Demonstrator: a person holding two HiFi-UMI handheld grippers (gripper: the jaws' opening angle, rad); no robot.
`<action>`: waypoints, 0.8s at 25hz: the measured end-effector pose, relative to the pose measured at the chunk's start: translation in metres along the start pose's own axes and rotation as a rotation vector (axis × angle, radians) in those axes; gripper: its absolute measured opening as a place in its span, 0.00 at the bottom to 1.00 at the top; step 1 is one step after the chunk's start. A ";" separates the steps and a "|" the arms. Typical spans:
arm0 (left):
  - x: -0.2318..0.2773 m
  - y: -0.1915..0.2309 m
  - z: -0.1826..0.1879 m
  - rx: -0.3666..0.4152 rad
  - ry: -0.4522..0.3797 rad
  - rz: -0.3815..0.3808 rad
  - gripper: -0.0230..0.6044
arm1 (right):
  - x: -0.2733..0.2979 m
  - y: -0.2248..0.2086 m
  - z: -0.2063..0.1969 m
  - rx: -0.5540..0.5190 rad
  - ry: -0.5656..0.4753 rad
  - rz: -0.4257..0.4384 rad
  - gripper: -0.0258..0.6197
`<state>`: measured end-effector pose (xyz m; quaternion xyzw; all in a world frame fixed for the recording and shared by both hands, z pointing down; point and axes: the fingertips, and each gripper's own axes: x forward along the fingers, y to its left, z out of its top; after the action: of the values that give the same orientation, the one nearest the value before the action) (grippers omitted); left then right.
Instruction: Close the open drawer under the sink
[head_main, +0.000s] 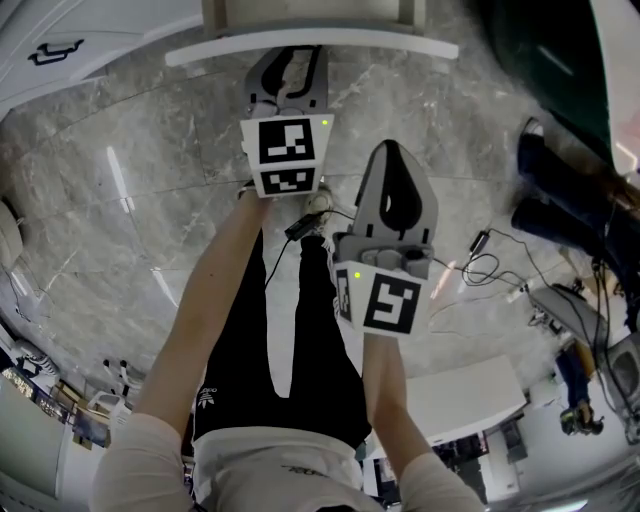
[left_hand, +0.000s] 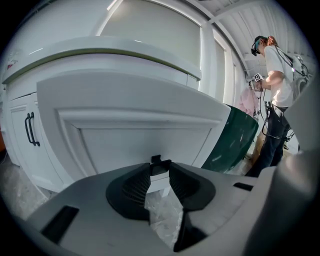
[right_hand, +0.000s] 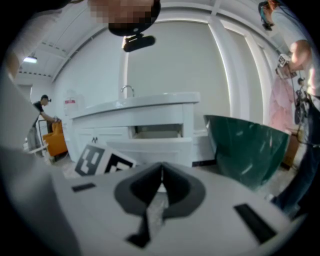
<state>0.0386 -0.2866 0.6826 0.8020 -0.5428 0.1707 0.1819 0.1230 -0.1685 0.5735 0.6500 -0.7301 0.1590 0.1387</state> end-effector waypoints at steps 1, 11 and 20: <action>0.000 0.000 0.001 0.011 0.004 -0.005 0.25 | -0.001 0.000 0.000 0.002 0.001 0.000 0.09; -0.014 -0.008 0.028 0.148 -0.040 -0.062 0.24 | -0.002 0.005 0.014 0.000 0.003 0.002 0.09; -0.007 -0.007 0.032 0.002 0.011 -0.007 0.25 | 0.009 0.009 0.019 0.019 -0.005 0.007 0.09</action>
<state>0.0453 -0.2938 0.6503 0.8031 -0.5387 0.1752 0.1847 0.1131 -0.1834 0.5597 0.6489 -0.7313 0.1647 0.1302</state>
